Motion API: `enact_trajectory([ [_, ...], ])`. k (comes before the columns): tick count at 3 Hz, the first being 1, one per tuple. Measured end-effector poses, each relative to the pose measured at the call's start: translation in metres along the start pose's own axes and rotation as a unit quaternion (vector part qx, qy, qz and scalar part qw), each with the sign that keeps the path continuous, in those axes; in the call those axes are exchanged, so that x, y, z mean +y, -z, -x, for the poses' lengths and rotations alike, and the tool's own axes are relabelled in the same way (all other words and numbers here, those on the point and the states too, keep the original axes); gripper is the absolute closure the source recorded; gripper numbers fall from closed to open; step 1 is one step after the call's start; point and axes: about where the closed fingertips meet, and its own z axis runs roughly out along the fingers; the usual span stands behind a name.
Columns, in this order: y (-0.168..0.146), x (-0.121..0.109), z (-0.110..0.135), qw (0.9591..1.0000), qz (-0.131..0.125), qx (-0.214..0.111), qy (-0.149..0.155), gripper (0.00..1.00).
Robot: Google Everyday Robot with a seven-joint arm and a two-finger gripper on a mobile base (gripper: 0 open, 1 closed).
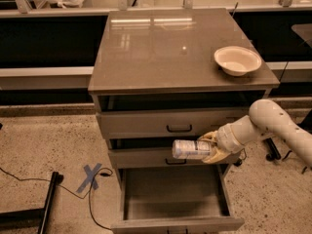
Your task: Place blue plastic bottle into bottom drawer
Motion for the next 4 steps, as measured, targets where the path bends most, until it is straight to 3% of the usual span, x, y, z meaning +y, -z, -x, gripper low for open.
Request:
enact_trajectory([
  [1, -0.047, 0.023, -0.056, 0.9998, -0.006, -0.005, 0.017, 1.0],
  [2, -0.084, 0.041, -0.091, 0.9964, -0.005, -0.017, 0.083, 1.0],
  [3, -0.085, 0.041, -0.091, 0.9964, -0.005, -0.017, 0.083, 1.0],
  [4, -0.119, 0.046, -0.132, 0.997, 0.012, -0.009, 0.076, 1.0],
])
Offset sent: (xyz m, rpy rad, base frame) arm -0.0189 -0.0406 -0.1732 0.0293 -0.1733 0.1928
